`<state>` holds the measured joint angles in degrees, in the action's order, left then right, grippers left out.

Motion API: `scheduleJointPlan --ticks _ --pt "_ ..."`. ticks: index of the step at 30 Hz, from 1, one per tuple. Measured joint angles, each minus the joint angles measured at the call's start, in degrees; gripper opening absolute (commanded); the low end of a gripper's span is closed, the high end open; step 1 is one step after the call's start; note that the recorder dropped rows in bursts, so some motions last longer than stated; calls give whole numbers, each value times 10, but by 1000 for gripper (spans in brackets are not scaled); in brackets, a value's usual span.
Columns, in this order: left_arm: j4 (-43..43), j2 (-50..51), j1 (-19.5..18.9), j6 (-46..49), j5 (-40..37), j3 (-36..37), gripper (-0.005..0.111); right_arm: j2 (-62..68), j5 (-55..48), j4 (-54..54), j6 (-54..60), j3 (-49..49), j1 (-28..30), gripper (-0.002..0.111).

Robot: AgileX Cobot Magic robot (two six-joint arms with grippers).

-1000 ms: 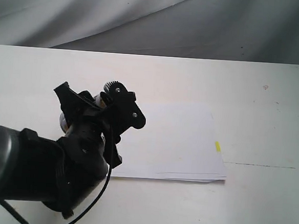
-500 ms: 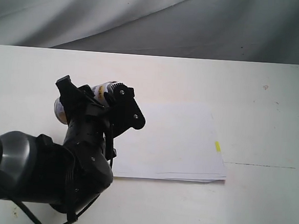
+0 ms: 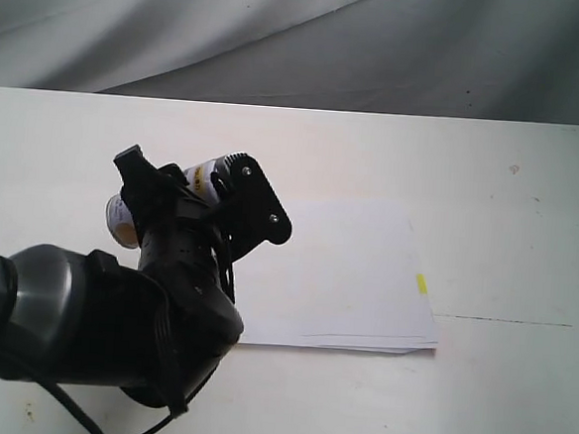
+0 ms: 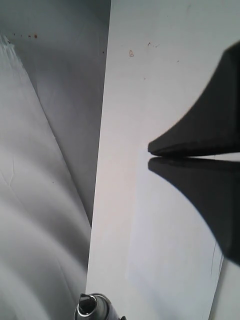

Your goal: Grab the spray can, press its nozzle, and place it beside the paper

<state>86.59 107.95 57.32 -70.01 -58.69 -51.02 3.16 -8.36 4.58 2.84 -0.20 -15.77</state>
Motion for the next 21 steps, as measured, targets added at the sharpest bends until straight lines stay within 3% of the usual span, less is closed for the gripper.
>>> scheduleJointPlan --ticks 21 --pt "-10 0 0 1 0 0 0 0 0 0 0 0 0 0"
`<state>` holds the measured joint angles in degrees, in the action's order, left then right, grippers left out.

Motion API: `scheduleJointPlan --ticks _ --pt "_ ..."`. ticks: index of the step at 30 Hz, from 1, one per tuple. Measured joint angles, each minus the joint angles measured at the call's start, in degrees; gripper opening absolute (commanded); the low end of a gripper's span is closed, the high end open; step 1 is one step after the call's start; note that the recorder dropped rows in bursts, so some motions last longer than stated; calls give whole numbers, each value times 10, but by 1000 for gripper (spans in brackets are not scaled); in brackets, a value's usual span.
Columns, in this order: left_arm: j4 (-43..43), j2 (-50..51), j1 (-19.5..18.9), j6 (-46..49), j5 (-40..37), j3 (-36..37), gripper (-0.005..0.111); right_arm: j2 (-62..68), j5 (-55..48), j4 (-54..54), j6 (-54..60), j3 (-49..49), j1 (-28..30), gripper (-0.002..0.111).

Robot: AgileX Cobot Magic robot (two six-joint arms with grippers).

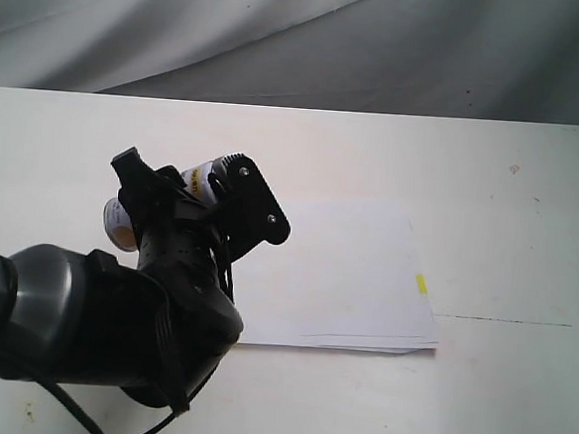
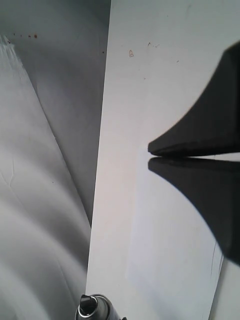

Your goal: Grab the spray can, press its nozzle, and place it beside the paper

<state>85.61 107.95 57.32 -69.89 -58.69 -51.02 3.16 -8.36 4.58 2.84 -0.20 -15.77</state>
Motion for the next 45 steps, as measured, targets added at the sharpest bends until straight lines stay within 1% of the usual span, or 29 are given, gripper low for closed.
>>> scheduleJointPlan --ticks 11,18,23,26,30,33,35,38,41,45 --pt "4 0 0 0 0 0 0 0 0 0 0 0 0 0" --pt "5 0 0 0 0 0 0 0 52 40 0 0 0 0" --pt "6 0 0 0 0 0 0 0 58 53 -11 0 0 0" --pt "8 0 0 0 0 0 0 0 58 86 -24 0 0 0" --pt "10 0 0 0 0 0 0 0 65 155 -32 0 0 0" --pt "10 0 0 0 0 0 0 0 58 176 -32 -2 0 0" --pt "10 0 0 0 0 0 0 0 38 180 -32 -17 0 0" --pt "10 0 0 0 0 0 0 14 4 180 -32 -69 0 0" --pt "10 0 0 0 0 0 0 59 -33 165 -32 -153 0 0" --pt "10 0 0 0 0 0 0 155 -120 136 -32 -282 0 0"
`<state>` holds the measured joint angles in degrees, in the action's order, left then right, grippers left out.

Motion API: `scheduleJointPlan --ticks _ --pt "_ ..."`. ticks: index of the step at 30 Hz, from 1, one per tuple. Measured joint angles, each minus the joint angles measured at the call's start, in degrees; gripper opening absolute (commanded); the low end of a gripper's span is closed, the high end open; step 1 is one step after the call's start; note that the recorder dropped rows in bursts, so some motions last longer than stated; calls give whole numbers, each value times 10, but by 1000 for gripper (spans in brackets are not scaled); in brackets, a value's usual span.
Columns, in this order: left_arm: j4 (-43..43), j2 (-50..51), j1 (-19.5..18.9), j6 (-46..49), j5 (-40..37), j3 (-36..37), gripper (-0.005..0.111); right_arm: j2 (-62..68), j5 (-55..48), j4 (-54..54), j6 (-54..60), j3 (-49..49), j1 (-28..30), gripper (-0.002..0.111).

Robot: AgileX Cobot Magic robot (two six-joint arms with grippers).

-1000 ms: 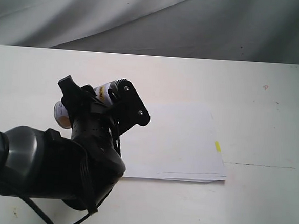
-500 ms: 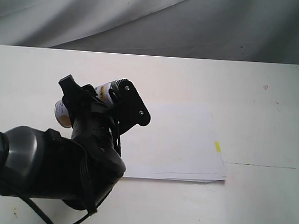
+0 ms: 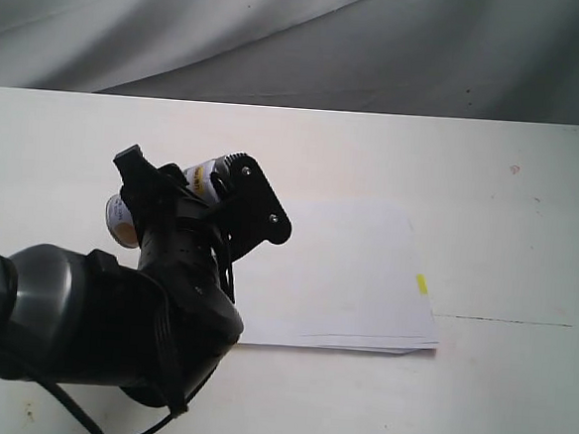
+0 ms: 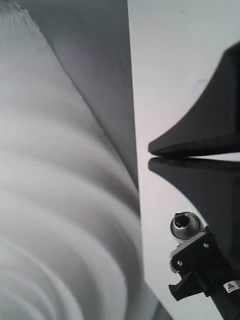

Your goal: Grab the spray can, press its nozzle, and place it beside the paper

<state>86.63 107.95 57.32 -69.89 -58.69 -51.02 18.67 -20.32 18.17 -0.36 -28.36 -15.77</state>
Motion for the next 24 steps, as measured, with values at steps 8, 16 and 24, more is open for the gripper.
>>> scheduleJointPlan --ticks 8,16,24 --pt "0 0 0 0 0 0 0 245 -217 -104 -26 -298 0 0" --pt "0 0 0 17 -16 0 0 465 -374 -133 35 -586 8 0" --pt "0 0 0 27 -19 0 0 641 -480 116 252 -676 116 0"
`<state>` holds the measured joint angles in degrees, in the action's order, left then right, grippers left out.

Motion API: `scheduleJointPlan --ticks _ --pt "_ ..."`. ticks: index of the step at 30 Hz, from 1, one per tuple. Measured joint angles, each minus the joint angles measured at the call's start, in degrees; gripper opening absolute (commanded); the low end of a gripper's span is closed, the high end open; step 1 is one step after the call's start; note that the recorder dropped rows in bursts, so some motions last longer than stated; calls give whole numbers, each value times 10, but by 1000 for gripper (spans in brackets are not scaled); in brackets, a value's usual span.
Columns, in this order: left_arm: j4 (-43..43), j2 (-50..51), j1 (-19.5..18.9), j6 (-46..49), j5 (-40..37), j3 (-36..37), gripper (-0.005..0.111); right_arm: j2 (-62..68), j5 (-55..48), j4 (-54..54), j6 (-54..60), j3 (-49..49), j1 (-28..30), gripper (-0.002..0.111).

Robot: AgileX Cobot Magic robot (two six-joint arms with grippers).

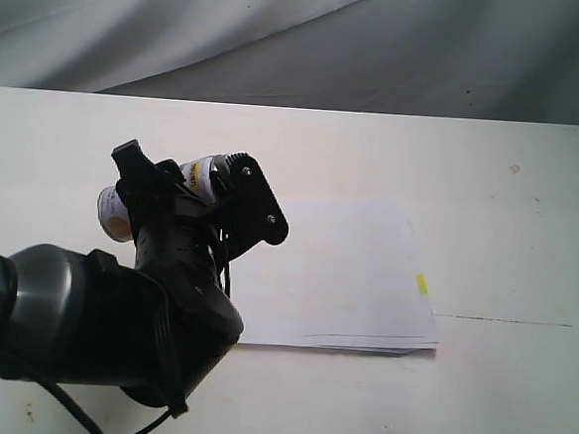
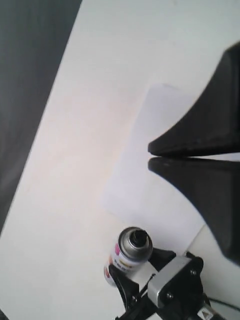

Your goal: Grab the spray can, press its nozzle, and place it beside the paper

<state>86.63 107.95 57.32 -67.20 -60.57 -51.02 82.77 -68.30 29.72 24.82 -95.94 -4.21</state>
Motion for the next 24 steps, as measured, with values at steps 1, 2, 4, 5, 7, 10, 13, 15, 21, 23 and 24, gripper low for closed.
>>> scheduleJointPlan --ticks 1,2,4,5,7,10,13,15,21,23,24 --pt "0 0 0 1 0 0 0 21 -6 47 32 5 20 0" --pt "0 0 0 1 0 0 0 34 -8 79 65 11 32 0" --pt "0 0 0 1 -1 0 0 61 -11 147 123 30 58 0" --pt "0 0 0 1 -1 0 0 71 -11 174 143 43 65 0" --pt "0 0 0 1 -2 0 0 87 -11 205 189 73 76 0" --pt "0 0 0 1 -2 0 0 95 1 226 241 129 78 0" --pt "0 0 0 2 -2 0 0 98 14 272 308 196 78 0" --pt "0 0 0 2 -2 0 0 98 20 316 362 245 78 0" --pt "0 0 0 3 -2 0 0 98 35 422 488 348 76 0" --pt "0 0 0 3 -2 0 0 98 51 436 509 363 62 0" --pt "0 0 0 3 -2 0 0 98 62 438 524 370 43 0"
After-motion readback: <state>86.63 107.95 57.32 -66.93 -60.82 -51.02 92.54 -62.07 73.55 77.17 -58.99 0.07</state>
